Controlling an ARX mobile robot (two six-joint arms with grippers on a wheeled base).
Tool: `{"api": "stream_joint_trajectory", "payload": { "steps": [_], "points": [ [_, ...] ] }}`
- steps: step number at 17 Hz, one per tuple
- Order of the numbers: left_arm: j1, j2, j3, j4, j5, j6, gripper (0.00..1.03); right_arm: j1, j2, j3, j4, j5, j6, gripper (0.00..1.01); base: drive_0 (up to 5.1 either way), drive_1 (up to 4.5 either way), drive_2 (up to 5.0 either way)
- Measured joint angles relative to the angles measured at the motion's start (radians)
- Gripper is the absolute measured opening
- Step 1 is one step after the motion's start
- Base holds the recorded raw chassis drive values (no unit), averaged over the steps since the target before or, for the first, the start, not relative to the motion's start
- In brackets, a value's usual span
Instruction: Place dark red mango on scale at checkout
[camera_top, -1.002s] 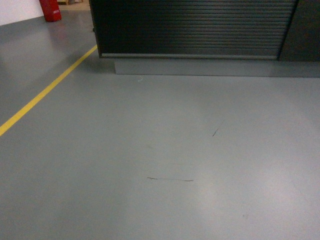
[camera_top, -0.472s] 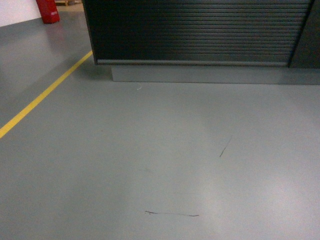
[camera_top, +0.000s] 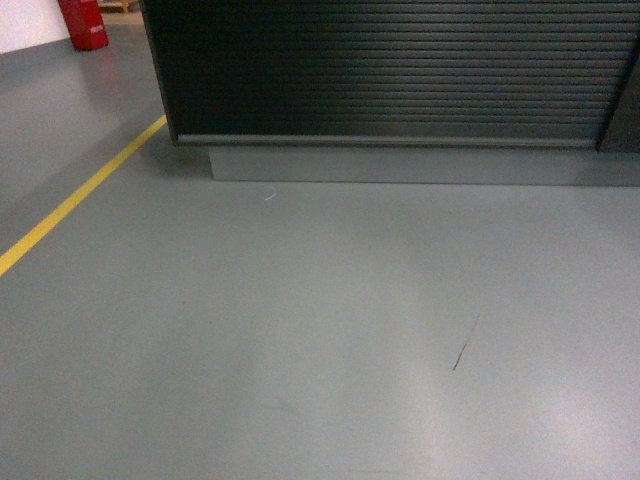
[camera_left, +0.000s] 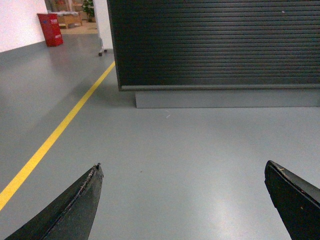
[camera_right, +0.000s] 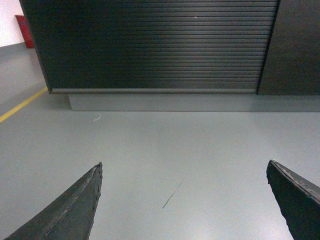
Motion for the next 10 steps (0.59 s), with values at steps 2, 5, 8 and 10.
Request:
{"api": "stream_joint_trajectory", "payload": {
  "steps": [2, 5, 8, 10],
  "points": [
    [0.000, 0.000, 0.000, 0.003, 0.000, 0.000, 0.98, 0.000, 0.000, 0.000, 0.000, 0.000, 0.000, 0.98, 0.0, 3.70, -3.7],
    [0.000, 0.000, 0.000, 0.000, 0.000, 0.000, 0.98, 0.000, 0.000, 0.000, -0.002, 0.000, 0.000, 0.98, 0.0, 3.66, -3.7],
    [0.000, 0.000, 0.000, -0.003, 0.000, 0.000, 0.98, 0.000, 0.000, 0.000, 0.001, 0.000, 0.000, 0.98, 0.1, 3.79, -3.6],
    [0.000, 0.000, 0.000, -0.001, 0.000, 0.000, 0.98, 0.000, 0.000, 0.000, -0.001, 0.000, 0.000, 0.98, 0.1, 3.78, -3.6]
  ]
}}
